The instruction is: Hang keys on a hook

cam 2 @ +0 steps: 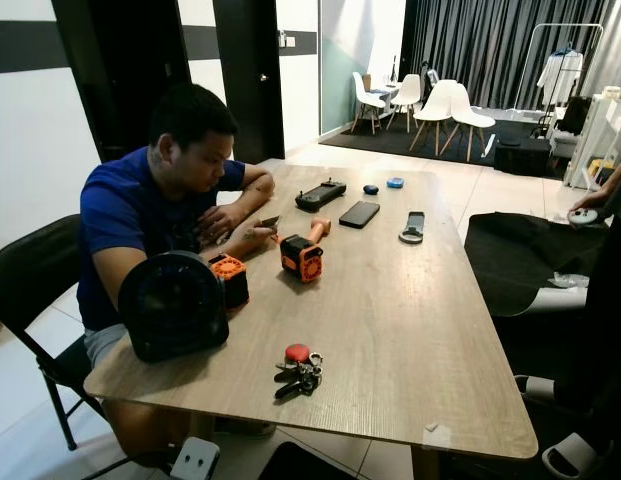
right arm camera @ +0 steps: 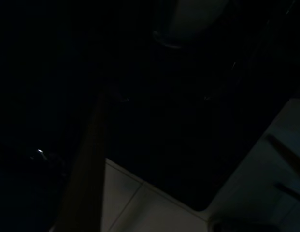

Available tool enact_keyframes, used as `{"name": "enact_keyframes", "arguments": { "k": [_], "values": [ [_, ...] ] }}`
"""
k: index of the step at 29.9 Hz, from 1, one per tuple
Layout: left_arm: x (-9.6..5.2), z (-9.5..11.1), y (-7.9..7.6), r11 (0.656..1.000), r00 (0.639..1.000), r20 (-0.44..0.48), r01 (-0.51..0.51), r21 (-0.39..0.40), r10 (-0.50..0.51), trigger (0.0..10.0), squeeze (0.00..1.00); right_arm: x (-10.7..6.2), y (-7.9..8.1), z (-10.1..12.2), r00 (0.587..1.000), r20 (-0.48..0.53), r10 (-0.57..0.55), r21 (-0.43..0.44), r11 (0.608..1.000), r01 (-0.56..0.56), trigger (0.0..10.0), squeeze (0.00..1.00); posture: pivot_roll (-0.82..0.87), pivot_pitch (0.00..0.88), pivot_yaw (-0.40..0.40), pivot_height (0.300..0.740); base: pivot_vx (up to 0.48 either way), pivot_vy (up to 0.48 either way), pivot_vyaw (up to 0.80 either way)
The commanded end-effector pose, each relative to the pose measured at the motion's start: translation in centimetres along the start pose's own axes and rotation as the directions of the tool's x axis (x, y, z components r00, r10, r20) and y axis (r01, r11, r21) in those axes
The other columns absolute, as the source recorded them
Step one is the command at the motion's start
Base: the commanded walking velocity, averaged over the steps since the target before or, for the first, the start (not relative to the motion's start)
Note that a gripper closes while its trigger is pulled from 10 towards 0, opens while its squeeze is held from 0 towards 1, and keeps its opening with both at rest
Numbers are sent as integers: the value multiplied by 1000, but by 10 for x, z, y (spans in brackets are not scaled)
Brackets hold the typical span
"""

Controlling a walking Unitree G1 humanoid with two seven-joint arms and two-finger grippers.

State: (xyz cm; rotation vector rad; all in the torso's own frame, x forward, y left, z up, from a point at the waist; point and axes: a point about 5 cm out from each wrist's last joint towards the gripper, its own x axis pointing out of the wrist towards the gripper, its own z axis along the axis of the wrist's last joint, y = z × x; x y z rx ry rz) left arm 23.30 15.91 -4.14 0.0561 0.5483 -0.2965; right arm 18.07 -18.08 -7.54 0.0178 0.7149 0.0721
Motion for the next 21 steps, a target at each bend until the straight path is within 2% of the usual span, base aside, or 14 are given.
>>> {"name": "enact_keyframes", "arguments": {
  "k": [1,5,13,21],
  "values": [
    [-3,-7,2,1000,1000,-29,-1,8,1,10000,0,0,-3,-1,1000,-15,-12,19,1000,12,10000,0,70,0,-22,740,0,0,0],
    [-4,-8,2,999,999,-43,9,31,-8,10000,0,0,-2,-1,1000,-16,-12,25,1000,13,10000,0,83,0,-33,740,0,0,0],
    [-2,-3,6,1000,1000,-28,-11,25,12,10000,0,0,-2,-2,1000,-24,-2,18,1000,3,10000,0,90,0,-47,740,0,0,0],
    [1,0,6,1000,999,-33,-10,24,11,10000,0,1,-5,0,1000,-24,-10,21,1000,11,10000,0,70,0,-14,740,0,0,0]
  ]
}}
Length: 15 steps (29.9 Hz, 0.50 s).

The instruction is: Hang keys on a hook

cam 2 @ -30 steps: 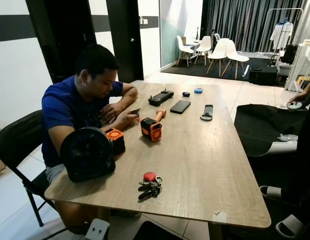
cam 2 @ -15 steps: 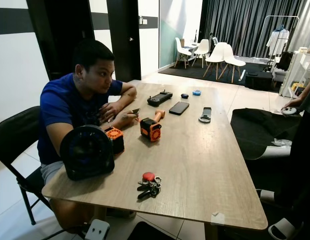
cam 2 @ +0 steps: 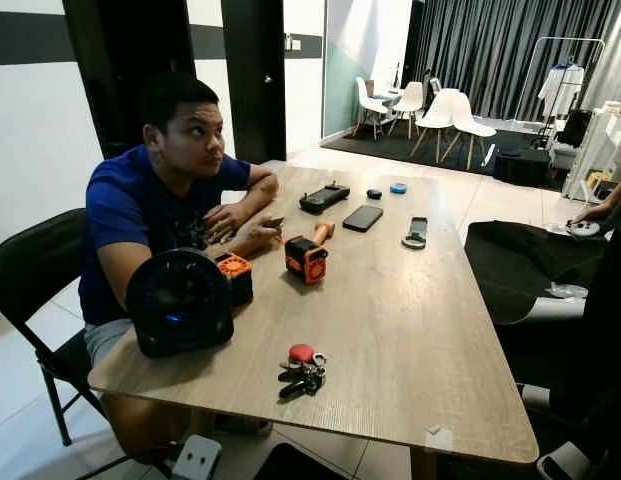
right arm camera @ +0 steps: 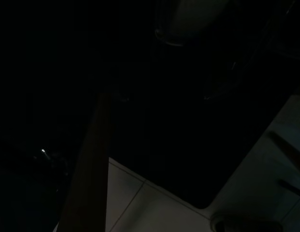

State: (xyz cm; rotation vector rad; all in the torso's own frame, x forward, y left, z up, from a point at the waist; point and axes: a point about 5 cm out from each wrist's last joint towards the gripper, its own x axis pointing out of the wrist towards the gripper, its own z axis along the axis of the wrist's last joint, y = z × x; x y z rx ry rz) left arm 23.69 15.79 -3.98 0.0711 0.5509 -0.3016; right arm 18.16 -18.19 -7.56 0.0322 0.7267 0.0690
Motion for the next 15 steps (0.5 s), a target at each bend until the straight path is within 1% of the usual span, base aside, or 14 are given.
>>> {"name": "enact_keyframes", "arguments": {
  "k": [1,6,8,10,11,12,13,14,15],
  "values": [
    [-2,-3,6,1000,1000,-29,-12,9,12,10000,0,0,-4,-1,1000,-13,-13,6,1000,13,10000,0,70,0,-14,740,0,0,0],
    [1,-2,3,1000,999,-48,-4,27,5,10000,0,0,-6,1,999,-10,-36,21,999,36,10000,0,52,0,19,740,0,0,0],
    [0,-3,6,999,999,-41,-15,40,17,10000,0,0,-5,1,998,3,-58,40,998,58,10000,0,44,0,39,740,0,0,0],
    [-2,-3,8,999,999,-34,-25,43,27,10000,0,0,-5,2,997,17,-69,33,997,69,10000,0,42,0,42,740,0,0,0],
    [-3,-3,10,998,999,-28,-33,45,34,10000,0,0,-6,4,995,38,-88,14,996,87,10000,0,42,0,42,740,0,0,0],
    [-4,-3,12,998,999,-17,-38,48,39,10000,0,-2,-10,3,991,38,-125,0,992,125,10000,0,38,0,43,740,0,0,0],
    [-4,-3,12,998,999,-17,-38,48,39,10000,0,-2,-10,3,991,38,-125,0,992,125,10000,0,38,0,43,740,0,0,0],
    [-5,-3,13,998,999,-2,-42,51,42,10000,0,-4,-15,1,986,34,-165,-18,986,166,10000,0,38,0,43,740,0,0,0],
    [-7,-4,15,997,999,7,-47,61,47,10000,59,-7,-23,-4,976,13,-216,-34,976,217,10000,0,39,0,43,740,0,0,0]
  ]
}}
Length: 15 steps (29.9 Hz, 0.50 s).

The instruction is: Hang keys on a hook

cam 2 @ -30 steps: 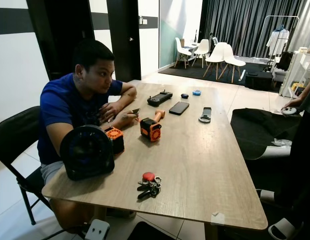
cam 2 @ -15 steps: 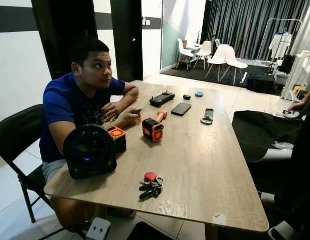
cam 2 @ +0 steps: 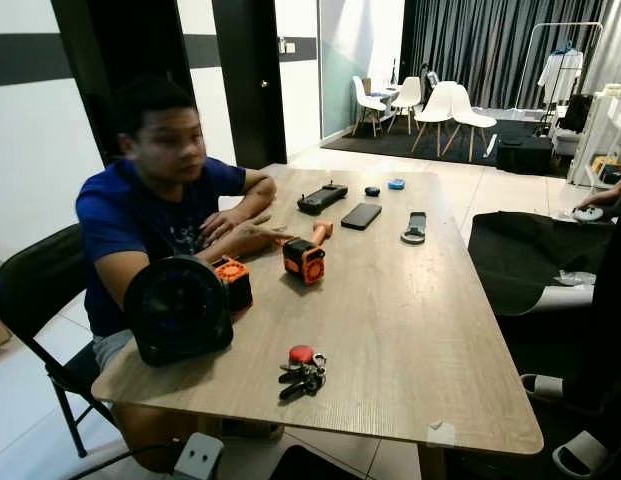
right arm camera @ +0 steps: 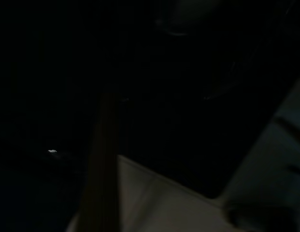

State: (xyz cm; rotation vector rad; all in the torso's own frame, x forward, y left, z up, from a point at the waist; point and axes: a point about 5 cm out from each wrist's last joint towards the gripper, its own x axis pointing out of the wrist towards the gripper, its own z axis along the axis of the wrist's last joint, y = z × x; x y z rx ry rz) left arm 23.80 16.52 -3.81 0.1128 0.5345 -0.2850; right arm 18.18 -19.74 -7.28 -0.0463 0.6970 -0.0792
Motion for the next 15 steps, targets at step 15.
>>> {"name": "enact_keyframes", "arguments": {
  "k": [15],
  "values": [
    [-24,-13,15,993,993,65,95,68,-100,10000,0,-37,-86,-30,892,-10,-452,58,890,451,10000,0,28,16,36,740,0,0,0]
  ]
}}
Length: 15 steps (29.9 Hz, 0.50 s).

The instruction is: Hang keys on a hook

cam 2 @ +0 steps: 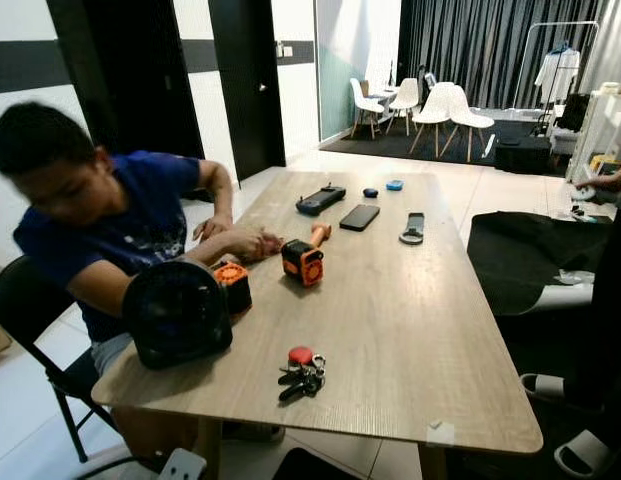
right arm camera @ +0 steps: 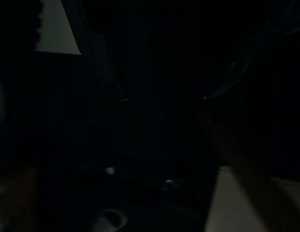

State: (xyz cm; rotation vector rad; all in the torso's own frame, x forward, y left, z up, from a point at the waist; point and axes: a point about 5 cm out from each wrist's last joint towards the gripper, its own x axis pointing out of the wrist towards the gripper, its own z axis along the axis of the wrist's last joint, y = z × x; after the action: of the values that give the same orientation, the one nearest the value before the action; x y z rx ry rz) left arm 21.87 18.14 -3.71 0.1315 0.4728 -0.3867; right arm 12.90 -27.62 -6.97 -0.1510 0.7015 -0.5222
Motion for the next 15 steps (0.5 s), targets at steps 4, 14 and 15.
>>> {"name": "enact_keyframes", "arguments": {
  "k": [4,14,15],
  "values": [
    [-7,5,4,997,996,55,68,22,-69,10000,0,2,-22,14,990,110,-90,29,996,87,10000,0,26,21,40,740,0,0,0],
    [-13,23,-6,936,936,98,325,133,-338,10000,0,8,-52,88,890,441,-118,146,988,59,10000,0,22,25,46,740,0,0,0],
    [-13,25,-7,927,927,96,346,145,-361,10000,0,8,-54,97,872,475,-121,151,987,54,10000,0,22,25,46,740,0,0,0]
  ]
}}
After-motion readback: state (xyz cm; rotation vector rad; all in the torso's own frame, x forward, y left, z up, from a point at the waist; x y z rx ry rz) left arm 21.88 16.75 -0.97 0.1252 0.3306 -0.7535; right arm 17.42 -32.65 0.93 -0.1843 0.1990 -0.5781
